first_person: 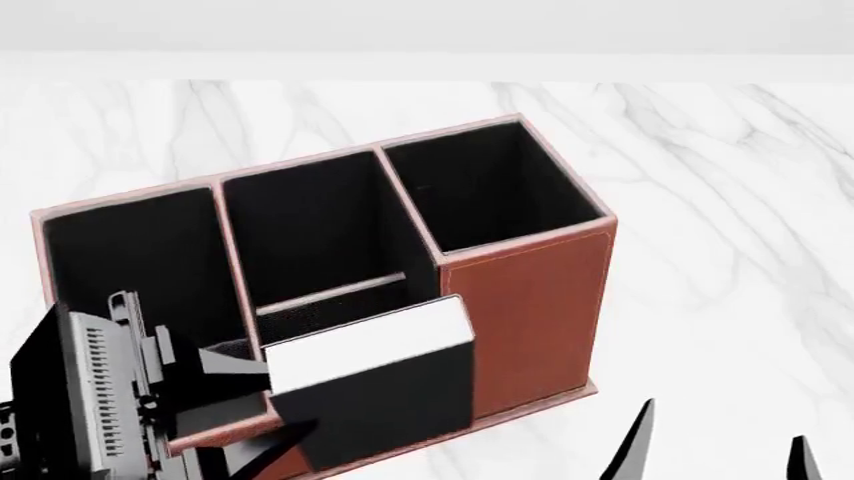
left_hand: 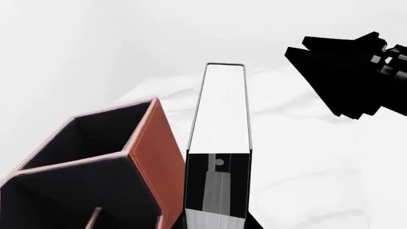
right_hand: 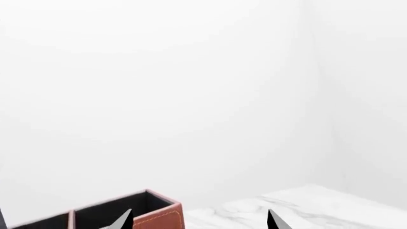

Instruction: Pick up the book and place it in the back compartment of the caddy.

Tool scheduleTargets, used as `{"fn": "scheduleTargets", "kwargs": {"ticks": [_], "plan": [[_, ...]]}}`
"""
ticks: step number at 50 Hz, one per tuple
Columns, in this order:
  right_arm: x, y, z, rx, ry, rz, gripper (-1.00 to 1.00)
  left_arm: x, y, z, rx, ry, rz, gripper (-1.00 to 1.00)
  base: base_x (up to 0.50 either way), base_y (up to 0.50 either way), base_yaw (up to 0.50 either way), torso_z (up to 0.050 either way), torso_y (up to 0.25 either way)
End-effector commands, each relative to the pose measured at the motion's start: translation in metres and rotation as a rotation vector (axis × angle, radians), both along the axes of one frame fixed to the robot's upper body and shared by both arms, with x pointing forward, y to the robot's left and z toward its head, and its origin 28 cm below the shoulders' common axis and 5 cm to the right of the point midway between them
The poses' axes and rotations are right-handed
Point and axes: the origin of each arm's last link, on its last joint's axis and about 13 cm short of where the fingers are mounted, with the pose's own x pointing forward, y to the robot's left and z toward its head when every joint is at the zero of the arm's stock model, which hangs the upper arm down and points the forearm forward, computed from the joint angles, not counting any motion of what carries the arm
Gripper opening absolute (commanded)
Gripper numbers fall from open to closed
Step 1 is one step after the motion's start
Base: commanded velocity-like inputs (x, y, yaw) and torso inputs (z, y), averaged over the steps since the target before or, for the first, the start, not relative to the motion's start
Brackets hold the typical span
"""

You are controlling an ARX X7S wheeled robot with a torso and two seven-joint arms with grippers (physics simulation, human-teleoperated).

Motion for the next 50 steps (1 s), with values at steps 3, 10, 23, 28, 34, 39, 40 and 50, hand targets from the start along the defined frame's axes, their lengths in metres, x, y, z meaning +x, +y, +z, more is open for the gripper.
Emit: {"fn": "scheduleTargets", "kwargs": {"ticks": [3, 10, 23, 28, 34, 39, 40, 50], "plan": [[0.002, 0.001, -0.002, -0.004, 0.008, 0.004, 1.00, 0.013, 0.010, 0.012, 0.021, 0.067, -0.079, -1.00, 0.00, 0.00, 0.00, 0.000, 0.003], [0.002, 0.001, -0.003, -0.007, 0.014, 0.009, 1.00, 0.024, 0.016, 0.017, 0.067, 0.122, -0.077, -1.00, 0.00, 0.00, 0.00, 0.001, 0.000], [0.002, 0.002, -0.004, -0.012, 0.022, 0.011, 1.00, 0.029, 0.020, 0.032, 0.064, 0.113, -0.054, -1.00, 0.00, 0.00, 0.00, 0.000, 0.002], [0.003, 0.003, -0.004, -0.013, 0.023, 0.011, 1.00, 0.032, 0.022, 0.044, 0.054, 0.094, -0.045, -1.00, 0.00, 0.00, 0.00, 0.000, 0.002], [0.005, 0.003, -0.006, -0.013, 0.027, 0.009, 1.00, 0.031, 0.023, 0.054, 0.044, 0.069, -0.040, -1.00, 0.00, 0.00, 0.00, 0.000, 0.000], [0.006, 0.003, -0.007, -0.020, 0.032, 0.006, 1.00, 0.031, 0.023, 0.058, 0.044, 0.062, -0.042, -1.00, 0.00, 0.00, 0.00, 0.002, 0.002], [0.006, 0.003, -0.007, -0.022, 0.036, 0.005, 1.00, 0.031, 0.023, 0.059, 0.047, 0.061, -0.040, -1.00, 0.00, 0.00, 0.00, 0.000, 0.000], [0.008, 0.004, -0.007, -0.041, 0.067, -0.018, 1.00, 0.031, 0.023, 0.069, 0.054, 0.049, -0.033, -1.00, 0.00, 0.00, 0.00, 0.000, 0.001]]}}
